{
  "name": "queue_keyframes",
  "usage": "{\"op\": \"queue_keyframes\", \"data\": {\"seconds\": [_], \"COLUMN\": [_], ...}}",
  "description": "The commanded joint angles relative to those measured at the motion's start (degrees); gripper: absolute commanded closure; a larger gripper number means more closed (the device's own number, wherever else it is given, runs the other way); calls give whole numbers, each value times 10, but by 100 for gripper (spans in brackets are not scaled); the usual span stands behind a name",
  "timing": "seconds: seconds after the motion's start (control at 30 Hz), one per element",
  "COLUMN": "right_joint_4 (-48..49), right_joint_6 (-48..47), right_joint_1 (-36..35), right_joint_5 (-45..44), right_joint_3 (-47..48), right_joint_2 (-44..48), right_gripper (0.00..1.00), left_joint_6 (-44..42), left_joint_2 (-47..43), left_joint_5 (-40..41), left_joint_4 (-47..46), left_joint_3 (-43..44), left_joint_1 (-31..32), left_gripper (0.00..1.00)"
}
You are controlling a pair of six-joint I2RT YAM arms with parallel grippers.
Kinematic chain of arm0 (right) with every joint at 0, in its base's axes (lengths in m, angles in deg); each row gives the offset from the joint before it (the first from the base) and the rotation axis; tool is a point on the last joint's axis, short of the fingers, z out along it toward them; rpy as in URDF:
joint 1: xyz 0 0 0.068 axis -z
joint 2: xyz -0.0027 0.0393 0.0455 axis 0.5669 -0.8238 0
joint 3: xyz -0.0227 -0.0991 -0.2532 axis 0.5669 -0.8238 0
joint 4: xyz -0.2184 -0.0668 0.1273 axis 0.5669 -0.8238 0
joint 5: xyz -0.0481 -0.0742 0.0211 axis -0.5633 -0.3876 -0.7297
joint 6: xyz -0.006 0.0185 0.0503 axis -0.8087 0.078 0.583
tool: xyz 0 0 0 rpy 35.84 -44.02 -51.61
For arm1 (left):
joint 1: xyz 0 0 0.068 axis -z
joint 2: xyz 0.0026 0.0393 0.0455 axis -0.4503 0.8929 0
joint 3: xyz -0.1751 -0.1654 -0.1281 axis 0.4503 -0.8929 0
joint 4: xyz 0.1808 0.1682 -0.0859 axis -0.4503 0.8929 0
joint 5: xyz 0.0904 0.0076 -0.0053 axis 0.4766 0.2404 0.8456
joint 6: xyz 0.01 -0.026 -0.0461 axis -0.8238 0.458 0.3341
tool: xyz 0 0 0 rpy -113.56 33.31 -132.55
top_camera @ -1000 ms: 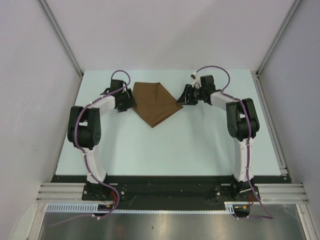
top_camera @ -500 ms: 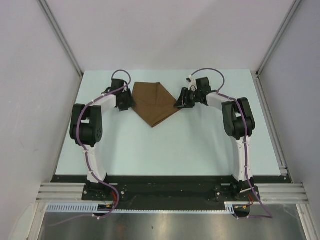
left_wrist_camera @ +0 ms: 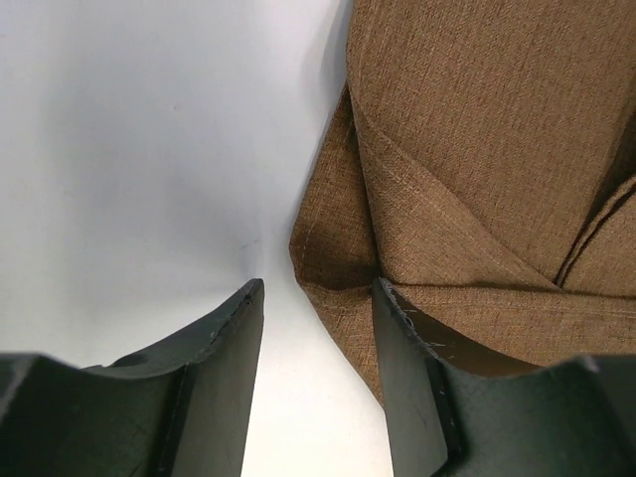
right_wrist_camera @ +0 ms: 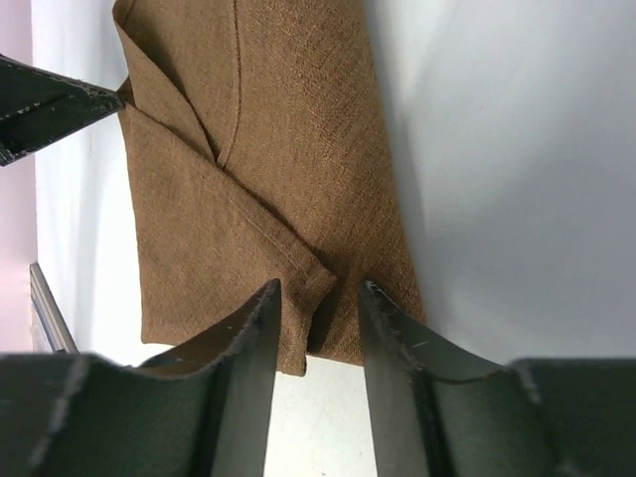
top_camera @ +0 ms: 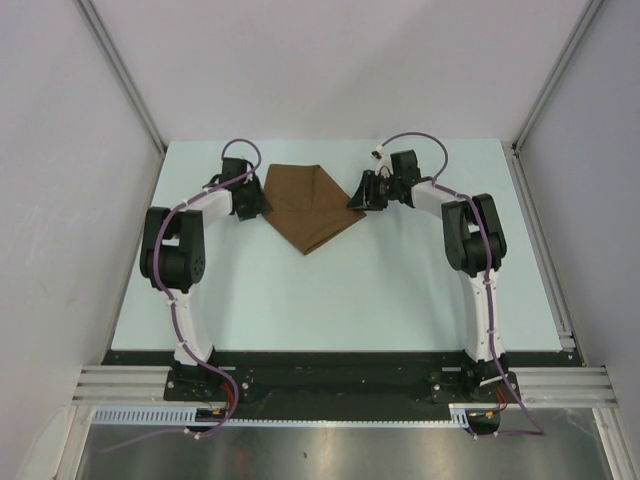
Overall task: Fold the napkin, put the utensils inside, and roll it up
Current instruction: Fold the napkin
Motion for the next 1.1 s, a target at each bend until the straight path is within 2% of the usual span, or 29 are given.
{"op": "queue_keyframes", "data": {"seconds": [0.0,0.17,0.23,0.27,0.37,0.5,0.77,0.9,1.07], "right_joint_4": [29,49,58,58,91,120,242,284,289], "right_joint_6": [18,30,41,42,52,61,94,114,115], "right_joint_1": [-3,-4,-3,-4,-2,5,26,34,35], "right_joint_5": [27,45,56,55,56,58,72,84,86], "right_joint_3": [22,21,20,18,5,-26,-135,-157,-157], "right_joint_2": [-9,-16,-19,-19,-15,5,47,50,50], "right_gripper": [63,71,81,90,100,100,100,100,100], "left_joint_6": [6,5,6,7,8,10,18,23,34], "left_joint_2": [-2,-4,-5,-5,-12,-23,-44,-42,-29], "left_joint_5": [-1,-5,-7,-8,-7,-8,-1,-4,-19], "left_joint_4": [-21,-22,-23,-22,-22,-21,-28,-31,-49], "left_joint_3": [13,13,13,13,13,13,6,7,5], "left_joint_1": [-5,-5,-5,-5,-5,-5,-7,-8,-8], "left_gripper": [48,48,48,48,48,48,44,44,44]}}
